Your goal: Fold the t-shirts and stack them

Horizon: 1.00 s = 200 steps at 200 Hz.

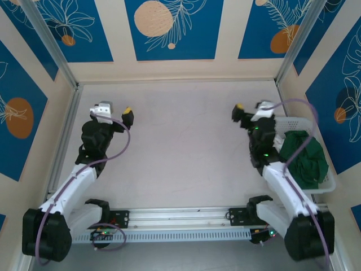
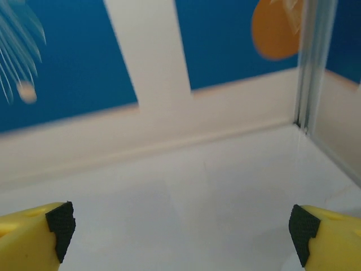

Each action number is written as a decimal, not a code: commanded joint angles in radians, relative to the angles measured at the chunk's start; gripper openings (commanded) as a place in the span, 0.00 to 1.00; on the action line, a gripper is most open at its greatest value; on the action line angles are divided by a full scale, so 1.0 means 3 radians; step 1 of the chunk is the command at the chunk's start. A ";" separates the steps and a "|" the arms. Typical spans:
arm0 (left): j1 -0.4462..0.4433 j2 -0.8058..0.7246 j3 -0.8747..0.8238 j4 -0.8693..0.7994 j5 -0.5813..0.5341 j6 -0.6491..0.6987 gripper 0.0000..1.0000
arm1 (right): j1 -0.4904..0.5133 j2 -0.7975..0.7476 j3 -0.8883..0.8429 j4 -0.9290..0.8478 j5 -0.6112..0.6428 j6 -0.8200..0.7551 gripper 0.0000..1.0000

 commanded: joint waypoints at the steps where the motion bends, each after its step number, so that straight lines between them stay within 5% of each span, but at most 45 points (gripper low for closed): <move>1: -0.0021 -0.0034 0.0055 -0.0030 0.0539 -0.0781 1.00 | -0.0344 -0.0409 0.0084 -0.1273 -0.0523 0.0909 0.99; 25: -0.0027 0.0058 0.0135 -0.0326 0.0541 -0.1594 1.00 | -0.0670 -0.0700 0.0055 -0.1788 -0.0746 0.1339 0.99; 45: -0.0076 0.0293 0.0153 -0.0237 0.0873 -0.1689 1.00 | -0.0912 -0.0650 0.0199 -0.2279 -0.0921 0.1419 0.99; 69: -0.0359 0.0561 0.0205 -0.0280 0.0815 -0.1689 1.00 | -0.1046 -0.0387 0.0457 -0.2746 -0.1009 0.1272 0.99; 112: -0.1196 0.1187 0.0620 -0.1145 0.0267 -0.1278 1.00 | -0.0875 0.0683 0.1090 -0.3197 -0.1379 0.0806 0.99; 131: -0.1418 0.1426 0.0755 -0.1384 0.0090 -0.1229 1.00 | -0.0677 0.1169 0.1373 -0.3260 -0.1132 0.0720 0.99; 148: -0.1529 0.1561 0.0914 -0.1693 -0.0075 -0.1157 1.00 | -0.0604 0.1516 0.1572 -0.3241 -0.0793 0.0682 0.99; 200: -0.1552 0.1611 0.0800 -0.1549 -0.0216 -0.1180 1.00 | -0.0485 0.2388 0.2175 -0.3376 -0.0737 0.0526 0.92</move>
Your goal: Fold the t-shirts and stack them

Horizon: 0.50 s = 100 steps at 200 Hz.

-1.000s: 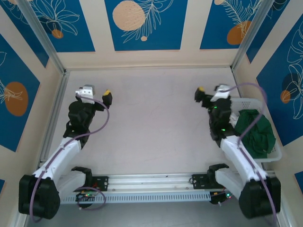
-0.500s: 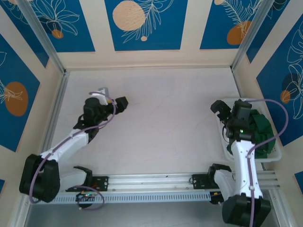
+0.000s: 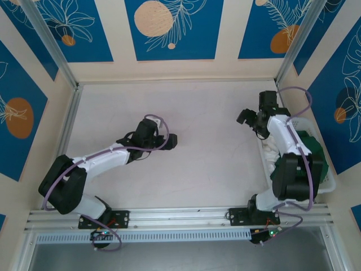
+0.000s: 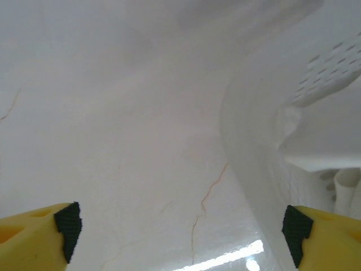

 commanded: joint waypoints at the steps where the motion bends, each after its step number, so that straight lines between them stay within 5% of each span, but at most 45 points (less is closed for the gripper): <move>1: -0.0015 0.0021 0.0011 -0.0048 -0.0146 0.0051 1.00 | 0.0113 0.0269 0.0295 -0.0202 0.0099 -0.0126 0.92; 44: -0.0017 0.0054 0.0020 -0.0041 -0.0044 0.0001 1.00 | 0.0163 0.0452 0.0408 -0.0381 0.0518 -0.0113 0.73; 100: -0.0016 0.0029 0.0016 -0.0052 -0.0008 -0.0036 1.00 | 0.0122 0.0012 0.0052 -0.0138 0.0681 -0.0137 0.74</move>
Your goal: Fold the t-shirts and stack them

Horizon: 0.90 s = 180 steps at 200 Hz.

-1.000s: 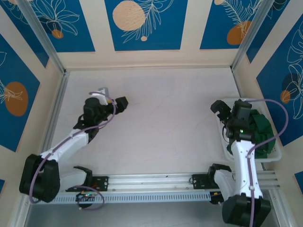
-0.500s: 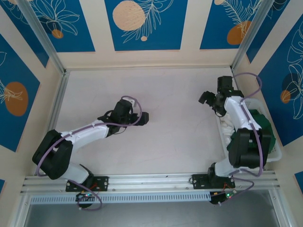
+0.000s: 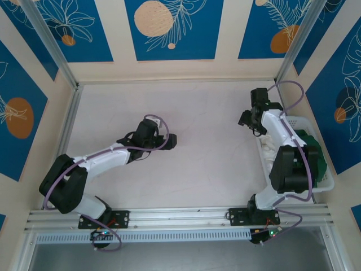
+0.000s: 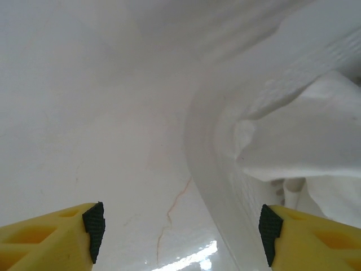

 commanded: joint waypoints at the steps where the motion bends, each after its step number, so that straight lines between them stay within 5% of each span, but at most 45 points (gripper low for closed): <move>1: -0.0015 0.0003 0.0016 -0.0039 0.0034 -0.0025 1.00 | -0.0073 -0.0099 -0.0056 0.0036 0.0036 -0.0064 0.74; 50: -0.0015 -0.0114 -0.0023 -0.0094 -0.0155 -0.0025 1.00 | -0.0023 0.0309 -0.0019 0.0010 -0.0184 -0.0177 0.53; 84: -0.0008 -0.0334 -0.0143 -0.0122 -0.0496 -0.0083 0.99 | 0.0140 0.0493 0.0150 0.0028 -0.0277 -0.0389 0.27; 142: 0.0036 -0.0830 -0.0381 -0.0402 -0.1385 -0.0487 0.99 | 0.1207 0.0644 0.0479 0.0511 -0.0609 -0.1285 0.14; 180: 0.0070 -0.1159 -0.0491 -0.0775 -0.1910 -0.0915 1.00 | 0.1972 0.1387 0.1454 0.0357 -0.0847 -0.1828 0.08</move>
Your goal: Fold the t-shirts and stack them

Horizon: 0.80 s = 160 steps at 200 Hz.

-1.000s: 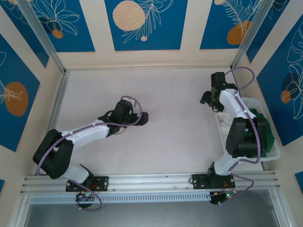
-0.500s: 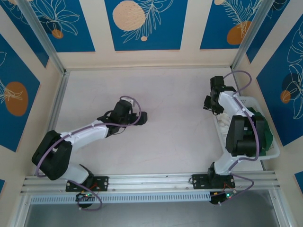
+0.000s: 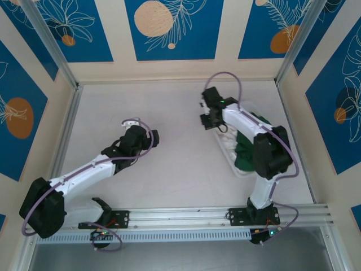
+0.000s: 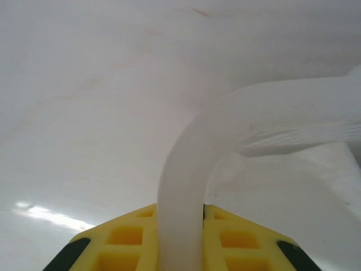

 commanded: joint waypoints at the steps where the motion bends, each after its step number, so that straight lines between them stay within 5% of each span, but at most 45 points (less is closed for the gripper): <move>1: 0.0045 -0.0235 -0.0106 -0.0359 -0.0569 -0.0399 1.00 | 0.0420 0.0423 0.0602 0.0209 -0.0568 -0.0573 0.08; 39: 0.0170 -0.0665 -0.0347 -0.0599 -0.0942 -0.0826 1.00 | 0.0884 0.1118 0.1570 -0.0252 -0.0872 -0.0968 0.15; 85: 0.0225 -0.0976 -0.0468 -0.0649 -0.1038 -0.0900 1.00 | 0.1040 0.1147 0.1736 -0.0060 -0.0852 -0.0880 0.51; 124: 0.0229 -0.0942 -0.0447 -0.0446 -0.0851 -0.0635 1.00 | 0.0924 0.0547 0.1630 -0.0034 -0.0105 0.0269 0.70; 160: 0.0221 -0.0748 -0.0267 0.0169 0.0041 0.0236 1.00 | 0.0372 -0.0818 0.0029 0.0435 -0.0487 0.1710 0.79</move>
